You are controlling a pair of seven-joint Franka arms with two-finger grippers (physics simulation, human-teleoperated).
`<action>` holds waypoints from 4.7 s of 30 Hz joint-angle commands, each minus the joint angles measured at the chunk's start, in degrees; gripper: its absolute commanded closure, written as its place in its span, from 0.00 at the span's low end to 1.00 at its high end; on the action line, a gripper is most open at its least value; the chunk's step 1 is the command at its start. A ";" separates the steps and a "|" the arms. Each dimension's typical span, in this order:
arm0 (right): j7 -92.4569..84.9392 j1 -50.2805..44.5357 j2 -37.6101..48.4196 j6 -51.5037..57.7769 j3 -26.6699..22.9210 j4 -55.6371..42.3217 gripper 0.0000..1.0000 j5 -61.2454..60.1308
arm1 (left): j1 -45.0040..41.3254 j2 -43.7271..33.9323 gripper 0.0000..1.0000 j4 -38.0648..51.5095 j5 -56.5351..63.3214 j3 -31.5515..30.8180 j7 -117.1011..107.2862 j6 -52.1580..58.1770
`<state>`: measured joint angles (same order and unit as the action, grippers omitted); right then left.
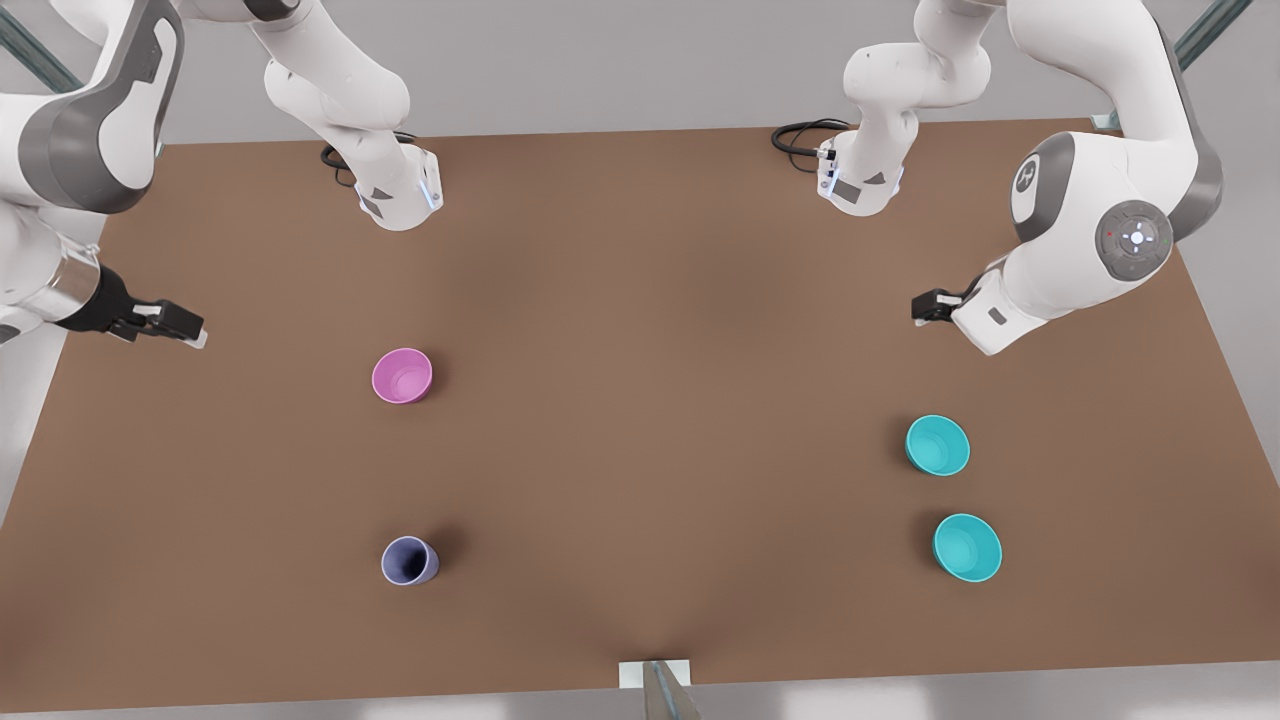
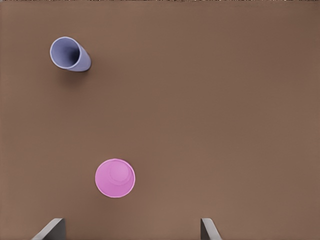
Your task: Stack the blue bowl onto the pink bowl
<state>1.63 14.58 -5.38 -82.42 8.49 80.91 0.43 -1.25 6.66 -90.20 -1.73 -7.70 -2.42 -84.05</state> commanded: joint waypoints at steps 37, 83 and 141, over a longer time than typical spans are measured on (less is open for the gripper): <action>1.97 -1.48 -10.53 -64.27 1.18 56.73 0.00 -4.56 | 0.37 0.99 0.00 -0.15 0.06 -0.04 -0.75 0.38; 53.21 -38.13 -50.78 -46.69 5.31 -16.66 0.79 3.00 | 12.23 33.15 0.00 11.36 -4.42 3.57 15.16 -25.63; -11.21 -0.60 -6.04 -2.57 5.13 -0.05 0.00 1.42 | -30.57 54.33 0.79 40.63 -9.17 4.18 -59.46 -34.42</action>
<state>-4.56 13.96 -11.50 -82.46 13.60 80.71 2.44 -31.77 61.08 -49.62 -10.58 -3.46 -44.49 -117.49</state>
